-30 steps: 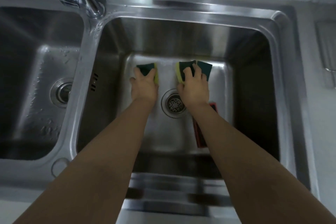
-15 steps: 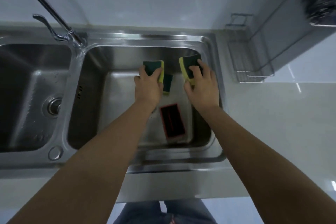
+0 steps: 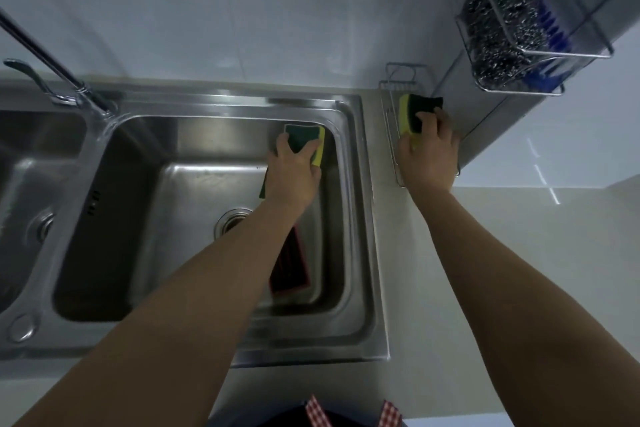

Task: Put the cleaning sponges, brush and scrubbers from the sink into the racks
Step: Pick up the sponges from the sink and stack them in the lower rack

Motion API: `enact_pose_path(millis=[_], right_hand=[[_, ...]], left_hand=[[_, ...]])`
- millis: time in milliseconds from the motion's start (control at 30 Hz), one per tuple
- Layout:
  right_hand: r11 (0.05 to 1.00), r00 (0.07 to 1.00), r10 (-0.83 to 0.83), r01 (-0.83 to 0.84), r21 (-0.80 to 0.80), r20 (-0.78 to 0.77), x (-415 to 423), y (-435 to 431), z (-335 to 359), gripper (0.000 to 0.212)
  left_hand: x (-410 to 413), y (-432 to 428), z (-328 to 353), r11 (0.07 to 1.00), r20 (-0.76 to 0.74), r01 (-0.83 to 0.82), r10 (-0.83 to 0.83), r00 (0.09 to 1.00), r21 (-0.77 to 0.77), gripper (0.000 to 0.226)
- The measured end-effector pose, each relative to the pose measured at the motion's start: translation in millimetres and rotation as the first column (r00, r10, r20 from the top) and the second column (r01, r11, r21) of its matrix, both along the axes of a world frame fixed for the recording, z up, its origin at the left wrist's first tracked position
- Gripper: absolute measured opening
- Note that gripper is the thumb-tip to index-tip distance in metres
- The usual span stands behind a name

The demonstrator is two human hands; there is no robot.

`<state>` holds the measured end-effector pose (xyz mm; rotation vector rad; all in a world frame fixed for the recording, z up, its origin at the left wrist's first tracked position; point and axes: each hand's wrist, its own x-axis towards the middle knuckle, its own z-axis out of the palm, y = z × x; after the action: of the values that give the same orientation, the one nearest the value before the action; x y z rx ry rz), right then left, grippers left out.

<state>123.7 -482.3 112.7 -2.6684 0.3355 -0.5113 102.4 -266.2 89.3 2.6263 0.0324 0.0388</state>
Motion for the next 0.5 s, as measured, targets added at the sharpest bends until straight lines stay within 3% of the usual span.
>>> enact_pose_path(millis=[133, 300, 500], right_hand=[[1.0, 0.995, -0.008, 0.007, -0.009, -0.103, 38, -20, -4, 0.046], [0.983, 0.976, 0.167, -0.177, -0.056, -0.141, 81, -29, -11, 0.041], [0.96, 0.951, 0.247, -0.266, -0.086, -0.187, 113, -34, -26, 0.042]], left_hand=[[15, -5, -7, 0.999, 0.005, 0.008, -0.008, 1.0, 0.044, 0.051], [32, -5, -16, 0.998, 0.029, 0.004, -0.006, 1.0, 0.068, 0.051], [47, -6, -27, 0.995, 0.055, 0.022, -0.027, 0.998, 0.095, 0.049]])
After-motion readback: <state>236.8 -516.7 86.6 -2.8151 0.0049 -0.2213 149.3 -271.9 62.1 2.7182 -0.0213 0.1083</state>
